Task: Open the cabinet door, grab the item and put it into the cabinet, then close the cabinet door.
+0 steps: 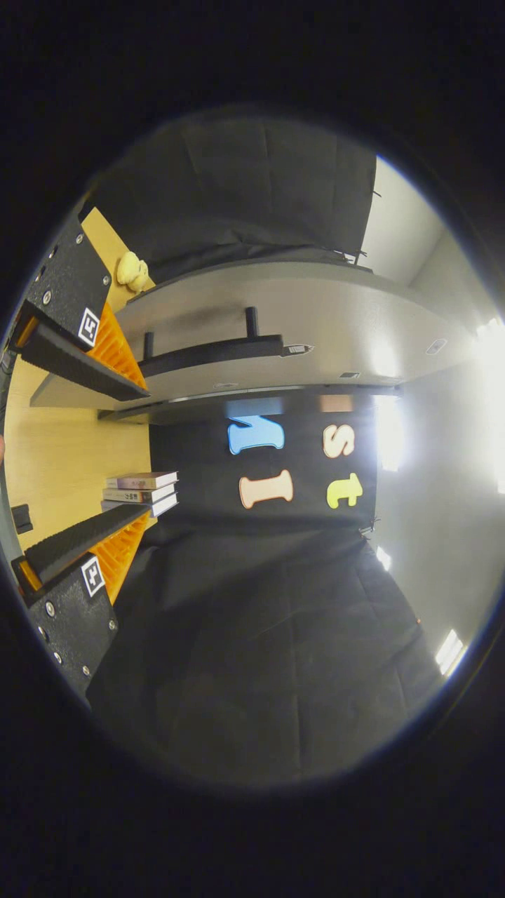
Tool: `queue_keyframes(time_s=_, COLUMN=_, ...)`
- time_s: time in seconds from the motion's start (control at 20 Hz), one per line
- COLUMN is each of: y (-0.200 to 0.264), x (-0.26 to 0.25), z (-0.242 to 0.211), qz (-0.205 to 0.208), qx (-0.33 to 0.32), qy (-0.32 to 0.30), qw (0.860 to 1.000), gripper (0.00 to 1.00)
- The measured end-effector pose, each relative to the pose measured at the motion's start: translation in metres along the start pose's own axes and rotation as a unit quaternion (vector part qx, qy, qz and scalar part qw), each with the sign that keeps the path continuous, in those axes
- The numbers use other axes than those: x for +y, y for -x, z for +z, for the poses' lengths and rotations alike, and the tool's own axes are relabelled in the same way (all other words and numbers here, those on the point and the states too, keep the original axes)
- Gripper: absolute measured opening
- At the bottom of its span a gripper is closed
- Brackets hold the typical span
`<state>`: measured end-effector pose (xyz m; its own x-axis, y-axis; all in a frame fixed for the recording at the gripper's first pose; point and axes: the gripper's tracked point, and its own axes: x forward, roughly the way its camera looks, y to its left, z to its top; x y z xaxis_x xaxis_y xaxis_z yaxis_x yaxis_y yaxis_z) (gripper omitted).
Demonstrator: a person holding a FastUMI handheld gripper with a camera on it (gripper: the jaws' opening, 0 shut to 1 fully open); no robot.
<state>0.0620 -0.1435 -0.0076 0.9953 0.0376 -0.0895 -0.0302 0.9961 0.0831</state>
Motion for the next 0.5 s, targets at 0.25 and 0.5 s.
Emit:
queue_keyframes(time_s=0.25, y=-0.008, x=0.009, z=0.004, qz=0.006, qx=-0.004, qy=0.010, qw=1.000, gripper=0.91)
queue_keyframes(time_s=0.5, y=-0.002, x=0.018, z=0.003, qz=-0.003, qx=0.005, qy=-0.025, qw=1.000, gripper=0.91)
